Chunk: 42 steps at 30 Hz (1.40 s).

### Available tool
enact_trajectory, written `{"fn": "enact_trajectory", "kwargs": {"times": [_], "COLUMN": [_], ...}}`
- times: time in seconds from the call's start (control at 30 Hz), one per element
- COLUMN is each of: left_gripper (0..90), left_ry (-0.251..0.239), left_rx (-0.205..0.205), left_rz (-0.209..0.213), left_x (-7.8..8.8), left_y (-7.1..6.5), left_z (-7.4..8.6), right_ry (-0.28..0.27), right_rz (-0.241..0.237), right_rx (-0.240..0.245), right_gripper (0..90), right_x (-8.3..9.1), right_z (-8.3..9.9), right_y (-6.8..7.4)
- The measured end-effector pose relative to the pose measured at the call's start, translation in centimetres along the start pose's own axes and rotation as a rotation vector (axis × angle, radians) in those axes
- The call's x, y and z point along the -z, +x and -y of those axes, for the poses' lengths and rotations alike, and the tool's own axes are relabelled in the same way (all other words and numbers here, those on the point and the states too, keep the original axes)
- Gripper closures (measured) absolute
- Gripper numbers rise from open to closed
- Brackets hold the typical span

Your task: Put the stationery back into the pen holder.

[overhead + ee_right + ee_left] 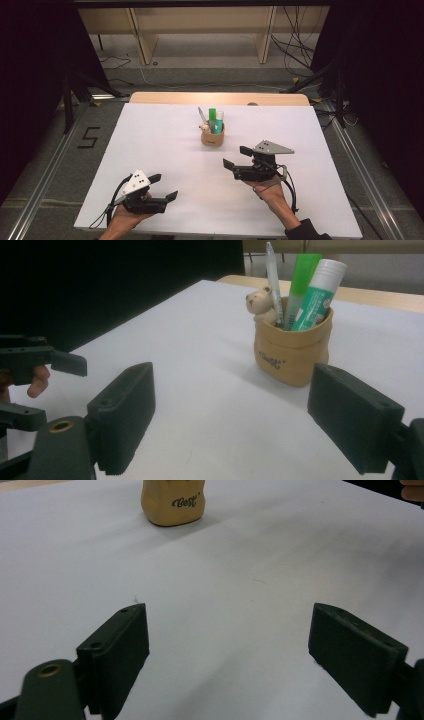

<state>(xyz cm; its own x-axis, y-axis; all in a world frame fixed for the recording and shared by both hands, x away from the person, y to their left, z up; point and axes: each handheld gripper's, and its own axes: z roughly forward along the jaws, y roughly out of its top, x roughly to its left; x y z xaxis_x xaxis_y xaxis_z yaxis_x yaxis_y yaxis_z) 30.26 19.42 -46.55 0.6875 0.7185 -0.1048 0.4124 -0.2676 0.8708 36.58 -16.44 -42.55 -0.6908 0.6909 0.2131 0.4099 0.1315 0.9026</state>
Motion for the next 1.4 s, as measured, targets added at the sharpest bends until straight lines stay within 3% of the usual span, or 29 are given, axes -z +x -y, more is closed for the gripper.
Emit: {"fn": "enact_trajectory", "kwargs": {"times": [0.73, 1.4], "left_gripper": [16.1, 16.1], "left_ry": [-0.017, -0.034], "left_rx": [0.009, 0.008], "left_rz": [0.019, 0.038], "left_x": [0.3, 0.6], "left_y": [0.1, 0.0], "left_z": [-0.1, -0.1], "right_ry": [0.048, 0.057], "right_rz": [0.015, 0.077], "right_rx": [0.083, 0.096], "right_gripper": [18.4, 18.5], "right_x": [3.5, 6.8], "right_z": [3.5, 6.1], "right_y": [2.0, 1.5]}}
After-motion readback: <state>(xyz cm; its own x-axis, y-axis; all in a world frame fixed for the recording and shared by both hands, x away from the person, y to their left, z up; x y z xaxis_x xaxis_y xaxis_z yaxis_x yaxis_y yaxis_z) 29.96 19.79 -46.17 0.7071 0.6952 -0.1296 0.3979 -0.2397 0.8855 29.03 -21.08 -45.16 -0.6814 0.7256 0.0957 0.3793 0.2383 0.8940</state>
